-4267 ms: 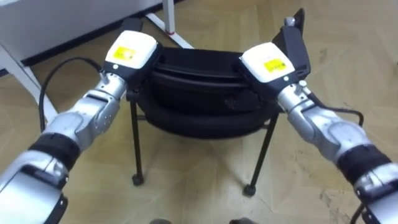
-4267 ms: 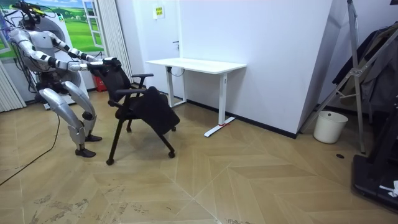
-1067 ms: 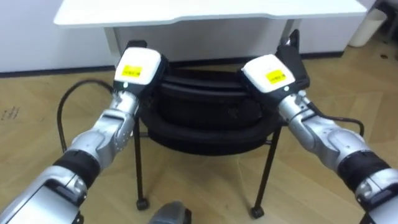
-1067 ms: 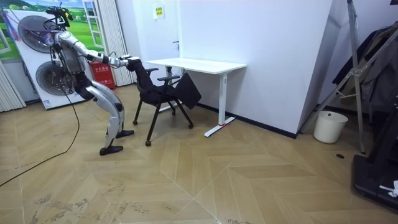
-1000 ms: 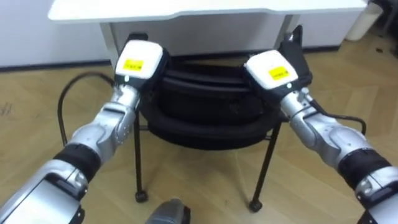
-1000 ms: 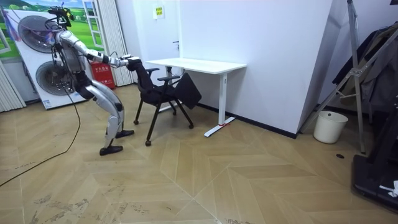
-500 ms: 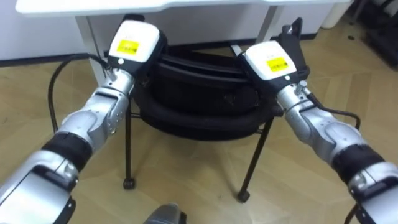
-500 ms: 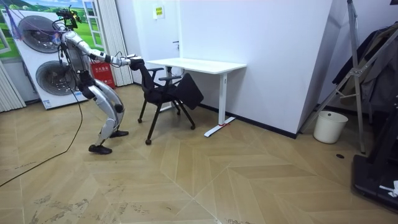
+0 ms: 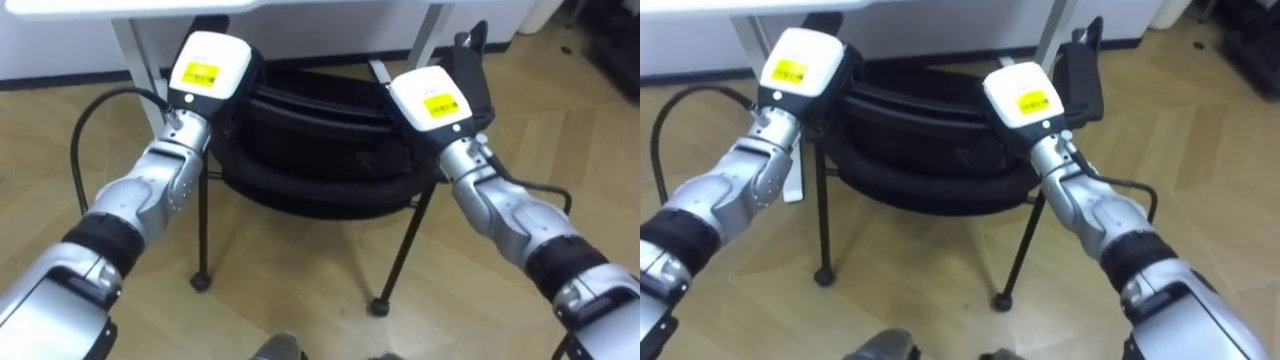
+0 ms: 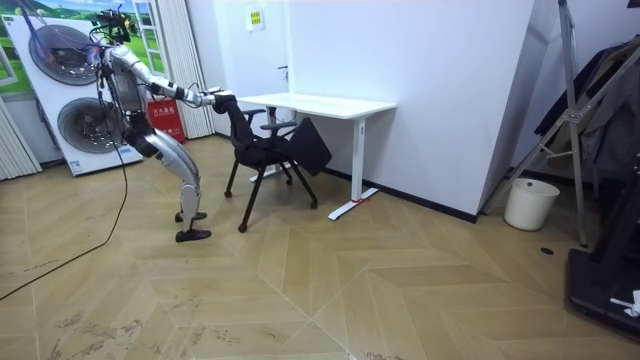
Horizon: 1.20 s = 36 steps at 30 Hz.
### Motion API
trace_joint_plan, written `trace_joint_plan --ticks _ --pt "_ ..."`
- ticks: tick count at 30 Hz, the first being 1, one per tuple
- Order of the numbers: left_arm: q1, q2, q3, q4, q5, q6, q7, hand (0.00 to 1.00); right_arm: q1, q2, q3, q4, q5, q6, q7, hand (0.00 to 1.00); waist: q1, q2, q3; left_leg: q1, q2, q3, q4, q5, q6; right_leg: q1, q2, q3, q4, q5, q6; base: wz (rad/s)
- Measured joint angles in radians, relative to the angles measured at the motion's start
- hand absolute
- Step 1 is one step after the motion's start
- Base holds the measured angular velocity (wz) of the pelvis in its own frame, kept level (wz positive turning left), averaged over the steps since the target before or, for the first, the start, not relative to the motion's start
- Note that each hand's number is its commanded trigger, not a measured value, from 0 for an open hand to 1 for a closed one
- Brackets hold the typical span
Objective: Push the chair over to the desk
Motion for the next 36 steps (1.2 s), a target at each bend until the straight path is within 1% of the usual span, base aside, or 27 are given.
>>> trace_joint_plan --ticks 1,3,4,7,9,11,13,16,19,21,22,24,25,26,27,29,30,31,32,34,35,36 --pt "0.001 0.0 -0.001 0.0 0.0 0.0 0.0 1.0 0.001 0.0 0.0 -0.003 0.0 0.0 0.0 1.0 0.002 -0.002 0.0007 0.004 0.012 0.007 -0.013 -0.004 -0.008 0.005 0.0 -0.008 -0.001 -0.004 -0.007 0.09" --pt "0.0 0.0 0.002 -0.002 0.0 0.001 0.004 1.0 -0.002 -0.003 0.001 -0.008 0.0 0.001 0.001 1.0 0.005 -0.008 0.0 0.008 0.013 0.006 -0.04 0.003 -0.019 0.001 0.001 -0.008 -0.009 -0.004 -0.014 0.05" --pt "-0.001 -0.003 0.003 -0.002 0.0 0.005 0.011 1.0 -0.007 -0.003 0.003 -0.01 0.0 0.002 0.001 1.0 0.004 -0.008 0.0001 0.008 0.017 0.006 -0.054 0.012 -0.03 0.0 0.001 -0.014 -0.016 -0.001 -0.019 0.05" --pt "-0.001 -0.006 0.005 -0.002 -0.005 0.015 0.019 1.0 -0.012 -0.006 0.008 -0.02 0.0 0.006 0.004 1.0 0.004 -0.01 0.0012 0.017 0.02 0.005 -0.078 0.018 -0.04 0.0 0.001 -0.018 -0.017 -0.005 -0.026 0.02" --pt "-0.001 -0.006 0.01 -0.002 -0.005 0.015 0.022 1.0 -0.015 -0.006 0.009 -0.03 -0.001 0.013 0.012 1.0 0.005 -0.014 0.0041 0.023 0.02 0.006 -0.089 0.021 -0.043 0.0 -0.001 -0.019 -0.014 -0.011 -0.034 0.0" --pt "-0.001 -0.005 0.015 -0.003 -0.004 0.016 0.028 1.0 -0.019 -0.007 0.009 -0.037 0.0 0.016 0.02 1.0 0.009 -0.026 0.0105 0.033 0.021 0.006 -0.105 0.024 -0.048 -0.001 -0.003 -0.018 -0.008 -0.021 -0.042 0.0" --pt "-0.001 -0.003 0.02 -0.005 -0.004 0.017 0.028 1.0 -0.024 -0.009 0.009 -0.04 0.0 0.016 0.03 1.0 0.01 -0.03 0.0128 0.038 0.02 0.007 -0.109 0.022 -0.051 -0.002 -0.007 -0.018 0.004 -0.033 -0.049 0.0" --pt "-0.001 -0.003 0.032 -0.01 -0.005 0.021 0.022 1.0 -0.039 -0.014 0.009 -0.042 0.0 0.017 0.044 1.0 0.017 -0.038 0.011 0.04 0.025 0.019 -0.119 0.02 -0.055 -0.016 -0.011 -0.012 0.021 -0.045 -0.061 -0.07" --pt "0.0 -0.004 0.035 -0.011 -0.005 0.026 0.02 1.0 -0.046 -0.017 0.013 -0.043 -0.002 0.019 0.05 1.0 0.024 -0.041 0.0104 0.051 0.032 0.022 -0.135 0.024 -0.066 -0.015 -0.004 -0.009 0.021 -0.049 -0.07 -0.05" --pt "0.01 -0.004 0.038 -0.02 -0.005 0.033 0.02 1.0 -0.046 -0.017 0.015 -0.045 -0.005 0.02 0.058 1.0 0.025 -0.04 0.0102 0.06 0.038 0.022 -0.138 0.023 -0.072 -0.005 -0.003 -0.017 0.021 -0.056 -0.081 0.04" --pt "0.012 -0.004 0.039 -0.026 -0.005 0.037 0.02 1.0 -0.046 -0.017 0.015 -0.048 -0.005 0.02 0.061 1.0 0.02 -0.041 0.0101 0.061 0.045 0.027 -0.138 0.023 -0.073 0.0 -0.002 -0.027 0.021 -0.062 -0.088 0.16" --pt "0.013 -0.006 0.039 -0.032 -0.004 0.045 0.014 1.0 -0.046 -0.018 0.013 -0.05 -0.005 0.02 0.068 1.0 0.006 -0.041 0.0096 0.068 0.051 0.031 -0.136 0.023 -0.075 0.01 -0.004 -0.04 0.022 -0.071 -0.093 0.27" --pt "0.017 -0.01 0.037 -0.032 -0.004 0.05 0.007 1.0 -0.043 -0.018 0.014 -0.047 -0.005 0.02 0.073 1.0 -0.002 -0.041 0.0096 0.076 0.058 0.047 -0.131 0.024 -0.076 0.024 -0.002 -0.044 0.023 -0.076 -0.098 0.32" --pt "0.023 -0.014 0.035 -0.033 -0.004 0.052 -0.003 1.0 -0.034 -0.018 0.014 -0.047 -0.004 0.02 0.079 1.0 -0.005 -0.041 0.0098 0.084 0.074 0.077 -0.115 0.024 -0.076 0.043 0.003 -0.047 0.024 -0.089 -0.097 0.25" --pt "0.029 -0.013 0.034 -0.035 -0.004 0.052 -0.004 1.0 -0.028 -0.017 0.014 -0.049 -0.004 0.02 0.079 1.0 -0.005 -0.041 0.0098 0.088 0.081 0.089 -0.105 0.024 -0.076 0.051 0.004 -0.049 0.024 -0.094 -0.098 0.15" --pt "0.045 -0.009 0.036 -0.052 -0.005 0.056 -0.004 1.0 -0.019 -0.017 0.014 -0.059 -0.005 0.019 0.08 1.0 -0.016 -0.039 0.0092 0.091 0.092 0.112 -0.095 0.025 -0.075 0.068 0.002 -0.06 0.025 -0.105 -0.103 0.14" --pt "0.047 -0.009 0.036 -0.055 -0.005 0.058 -0.004 1.0 -0.019 -0.018 0.014 -0.06 -0.005 0.019 0.082 1.0 -0.018 -0.039 0.009 0.091 0.094 0.115 -0.096 0.025 -0.075 0.071 0.002 -0.062 0.025 -0.105 -0.104 0.1" --pt "0.055 -0.01 0.036 -0.068 -0.005 0.064 -0.004 1.0 -0.019 -0.019 0.014 -0.063 -0.005 0.019 0.089 1.0 -0.021 -0.039 0.0088 0.093 0.102 0.131 -0.102 0.024 -0.075 0.073 0.002 -0.063 0.025 -0.106 -0.105 0.04" --pt "0.062 -0.01 0.037 -0.076 -0.006 0.071 -0.004 1.0 -0.016 -0.024 0.014 -0.072 -0.006 0.019 0.093 1.0 -0.021 -0.036 0.008 0.094 0.106 0.144 -0.11 0.025 -0.075 0.074 0.001 -0.063 0.023 -0.106 -0.106 0.0" --pt "0.064 -0.011 0.037 -0.076 -0.007 0.071 -0.004 1.0 -0.012 -0.024 0.014 -0.085 -0.007 0.02 0.1 1.0 -0.022 -0.035 0.0074 0.104 0.105 0.154 -0.134 0.025 -0.074 0.077 -0.005 -0.064 0.019 -0.106 -0.106 0.06" --pt "0.068 -0.013 0.037 -0.076 -0.007 0.072 -0.005 1.0 -0.01 -0.026 0.015 -0.086 -0.009 0.02 0.102 1.0 -0.028 -0.034 0.0075 0.106 0.102 0.157 -0.143 0.028 -0.069 0.085 -0.013 -0.073 0.016 -0.106 -0.106 0.14" --pt "0.068 -0.014 0.037 -0.075 -0.008 0.072 -0.007 1.0 -0.008 -0.03 0.015 -0.086 -0.01 0.02 0.102 1.0 -0.032 -0.032 0.0069 0.107 0.102 0.158 -0.144 0.029 -0.069 0.088 -0.015 -0.078 0.013 -0.106 -0.107 0.18"
